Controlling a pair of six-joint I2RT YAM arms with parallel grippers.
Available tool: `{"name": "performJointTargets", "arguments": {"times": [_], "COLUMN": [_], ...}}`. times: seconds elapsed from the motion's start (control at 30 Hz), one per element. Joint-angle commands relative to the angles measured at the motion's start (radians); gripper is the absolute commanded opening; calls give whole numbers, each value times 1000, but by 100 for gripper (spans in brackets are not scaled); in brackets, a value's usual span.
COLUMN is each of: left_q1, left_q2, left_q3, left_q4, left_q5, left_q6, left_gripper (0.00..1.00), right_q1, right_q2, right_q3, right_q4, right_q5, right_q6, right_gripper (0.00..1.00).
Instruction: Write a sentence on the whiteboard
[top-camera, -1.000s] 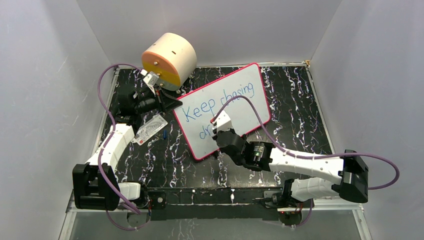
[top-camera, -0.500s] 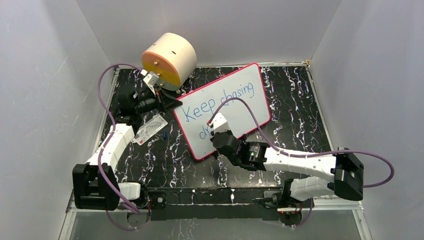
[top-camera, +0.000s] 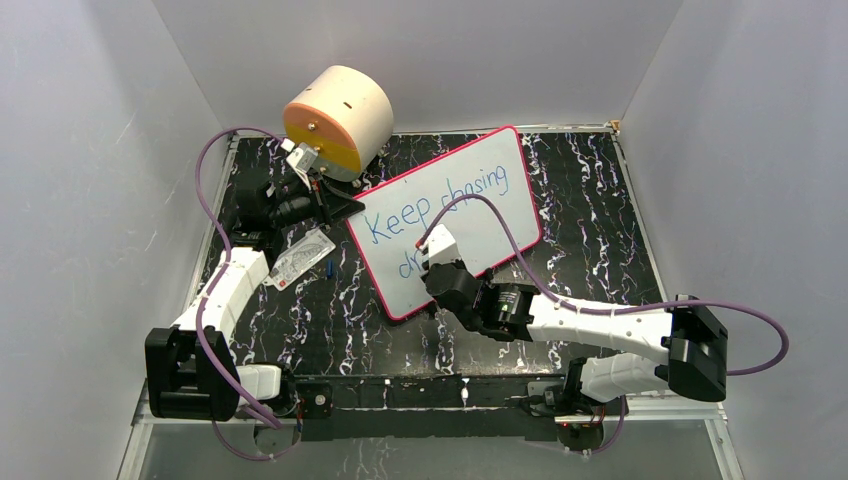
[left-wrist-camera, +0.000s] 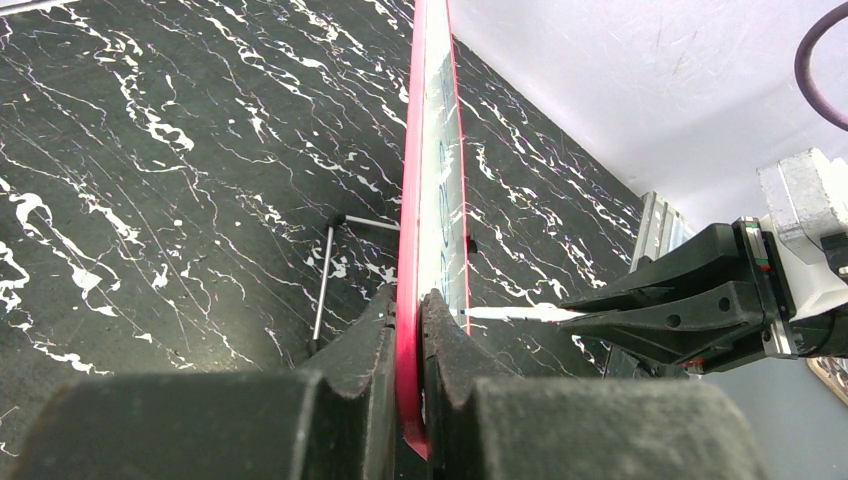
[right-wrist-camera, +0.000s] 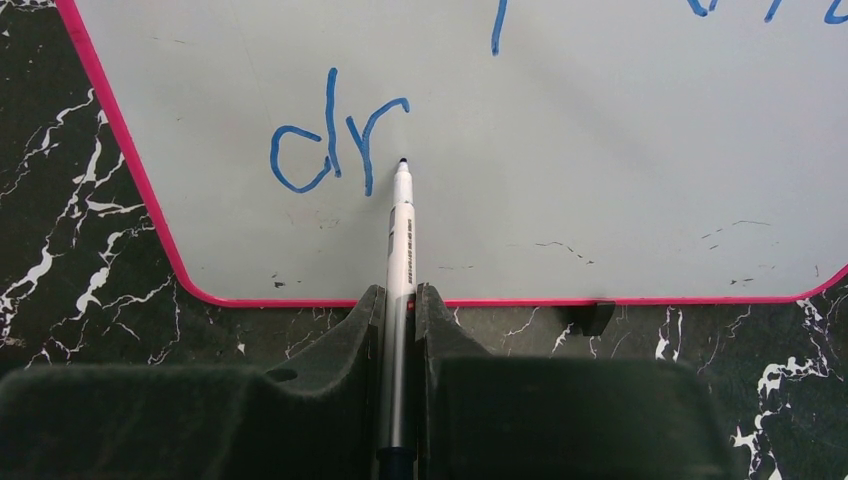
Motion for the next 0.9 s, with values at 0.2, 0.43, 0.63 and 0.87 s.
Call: {"name": "performJointTargets", "arguments": {"times": [0.2,0.43,0.63,0.87], "left_q1": [-29,-29,-29,-29], "left_q2": [25,25,23,23], "left_q3": [-17,-18,-19,-18], "left_q4": [-67,-65,-65,-65], "left_q5": [-6,-4,0,-2], "left_q6": [96,96,96,97], "left_gripper": [0,0,0,0], "right_q1": [-30,-30,-30,-31], "right_q2": [-8,-19,-16,-17], "right_q3": [21,24,36,47], "right_q4": [-23,22,67,105], "right_q5": [83,94,95,79], "right_q6": [10,-15,-45,-73], "right_gripper": [0,0,0,0]}}
